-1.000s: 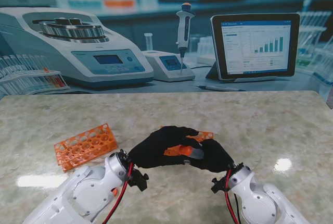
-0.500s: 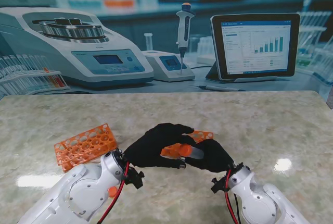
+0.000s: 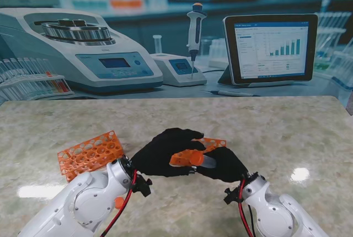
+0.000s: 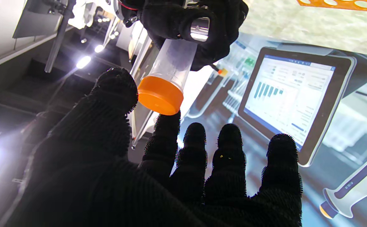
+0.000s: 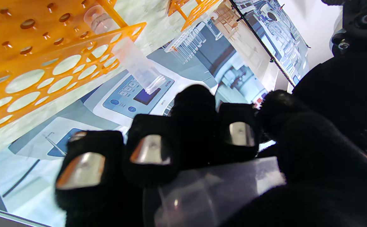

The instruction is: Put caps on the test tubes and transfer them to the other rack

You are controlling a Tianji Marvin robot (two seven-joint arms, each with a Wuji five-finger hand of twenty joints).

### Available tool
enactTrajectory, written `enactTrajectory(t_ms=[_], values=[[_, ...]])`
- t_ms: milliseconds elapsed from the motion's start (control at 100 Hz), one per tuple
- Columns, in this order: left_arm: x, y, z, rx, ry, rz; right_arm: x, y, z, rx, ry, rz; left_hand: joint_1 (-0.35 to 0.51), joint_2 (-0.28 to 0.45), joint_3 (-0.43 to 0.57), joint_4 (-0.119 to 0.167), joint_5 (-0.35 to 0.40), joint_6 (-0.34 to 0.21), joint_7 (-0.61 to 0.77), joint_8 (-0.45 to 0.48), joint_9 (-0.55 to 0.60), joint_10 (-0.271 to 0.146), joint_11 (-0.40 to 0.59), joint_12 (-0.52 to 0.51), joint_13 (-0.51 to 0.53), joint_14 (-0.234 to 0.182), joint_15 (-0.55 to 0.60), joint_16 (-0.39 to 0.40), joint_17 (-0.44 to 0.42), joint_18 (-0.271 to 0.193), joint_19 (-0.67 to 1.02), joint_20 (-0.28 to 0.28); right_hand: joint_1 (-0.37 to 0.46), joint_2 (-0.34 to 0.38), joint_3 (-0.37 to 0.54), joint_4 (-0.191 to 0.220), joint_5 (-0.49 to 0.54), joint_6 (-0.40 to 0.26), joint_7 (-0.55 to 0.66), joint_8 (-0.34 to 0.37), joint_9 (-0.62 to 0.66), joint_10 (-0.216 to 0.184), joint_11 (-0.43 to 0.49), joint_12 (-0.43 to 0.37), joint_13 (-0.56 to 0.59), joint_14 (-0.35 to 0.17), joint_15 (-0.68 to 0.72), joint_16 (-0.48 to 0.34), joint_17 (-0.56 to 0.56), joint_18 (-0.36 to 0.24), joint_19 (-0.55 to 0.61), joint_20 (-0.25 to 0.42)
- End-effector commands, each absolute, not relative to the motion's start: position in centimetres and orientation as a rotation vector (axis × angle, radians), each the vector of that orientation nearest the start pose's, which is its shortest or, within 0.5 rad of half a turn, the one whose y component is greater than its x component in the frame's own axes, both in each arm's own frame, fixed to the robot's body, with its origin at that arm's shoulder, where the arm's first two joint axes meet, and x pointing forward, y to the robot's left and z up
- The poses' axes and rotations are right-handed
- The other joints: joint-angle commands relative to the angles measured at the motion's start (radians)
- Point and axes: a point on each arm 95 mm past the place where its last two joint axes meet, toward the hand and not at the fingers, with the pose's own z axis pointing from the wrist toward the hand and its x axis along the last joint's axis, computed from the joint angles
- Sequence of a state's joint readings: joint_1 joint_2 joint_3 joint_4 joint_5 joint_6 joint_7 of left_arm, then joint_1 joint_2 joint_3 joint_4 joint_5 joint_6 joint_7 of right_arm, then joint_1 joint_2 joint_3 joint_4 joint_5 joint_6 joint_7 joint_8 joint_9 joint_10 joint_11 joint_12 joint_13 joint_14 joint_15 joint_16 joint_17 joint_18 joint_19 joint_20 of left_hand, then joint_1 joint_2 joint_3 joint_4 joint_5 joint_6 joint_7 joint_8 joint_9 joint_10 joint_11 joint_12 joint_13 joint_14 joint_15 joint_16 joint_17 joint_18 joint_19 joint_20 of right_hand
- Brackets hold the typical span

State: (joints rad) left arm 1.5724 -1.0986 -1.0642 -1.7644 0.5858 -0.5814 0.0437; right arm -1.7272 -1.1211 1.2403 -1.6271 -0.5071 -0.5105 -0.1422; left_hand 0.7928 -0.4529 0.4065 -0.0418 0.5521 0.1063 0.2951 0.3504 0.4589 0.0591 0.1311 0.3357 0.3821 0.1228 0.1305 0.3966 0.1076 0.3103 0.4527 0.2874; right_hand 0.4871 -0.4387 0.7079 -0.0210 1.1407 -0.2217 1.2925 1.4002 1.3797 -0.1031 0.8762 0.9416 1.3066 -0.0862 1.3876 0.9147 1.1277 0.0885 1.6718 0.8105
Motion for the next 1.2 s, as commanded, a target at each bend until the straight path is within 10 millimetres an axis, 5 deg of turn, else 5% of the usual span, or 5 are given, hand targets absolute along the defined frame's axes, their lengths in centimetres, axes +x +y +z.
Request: enactTrajectory(t_ms=[0, 1190], values=[[33.8, -10.8, -26.5, -0.976, 1.582, -2.505, 33.6, 2.9, -33.3, -1.561, -1.396, -2.550, -0.008, -0.024, 0.035, -0.025, -0.019, 0.027, -0.031, 0.000, -0.037, 0.006, -0.008, -0.007, -0.034, -0.029, -0.001, -0.001, 0.000, 0.009, -0.025, 0.026, 0.023, 0.056, 0.006, -0.003, 0.054, 0.009, 0.004, 0.013, 0.022, -0.001, 0.009, 0.009, 0.015, -0.077, 0.125, 0.041, 0.016, -0.001, 0.039, 0.005], [34.2, -11.9, -27.0, -0.970, 1.512, -2.549, 33.6, 3.0, -33.3, -1.560, -1.394, -2.552, 0.104, 0.002, 0.041, -0.013, 0.029, -0.005, 0.218, 0.108, 0.043, -0.002, 0.024, 0.006, 0.052, -0.023, 0.045, 0.039, 0.039, 0.011, 0.067, 0.029, 0.024, 0.056, 0.005, -0.002, 0.054, 0.009, 0.003, 0.014, 0.022, -0.002, 0.008, 0.009, 0.015, -0.077, 0.125, 0.041, 0.016, -0.001, 0.038, 0.005]])
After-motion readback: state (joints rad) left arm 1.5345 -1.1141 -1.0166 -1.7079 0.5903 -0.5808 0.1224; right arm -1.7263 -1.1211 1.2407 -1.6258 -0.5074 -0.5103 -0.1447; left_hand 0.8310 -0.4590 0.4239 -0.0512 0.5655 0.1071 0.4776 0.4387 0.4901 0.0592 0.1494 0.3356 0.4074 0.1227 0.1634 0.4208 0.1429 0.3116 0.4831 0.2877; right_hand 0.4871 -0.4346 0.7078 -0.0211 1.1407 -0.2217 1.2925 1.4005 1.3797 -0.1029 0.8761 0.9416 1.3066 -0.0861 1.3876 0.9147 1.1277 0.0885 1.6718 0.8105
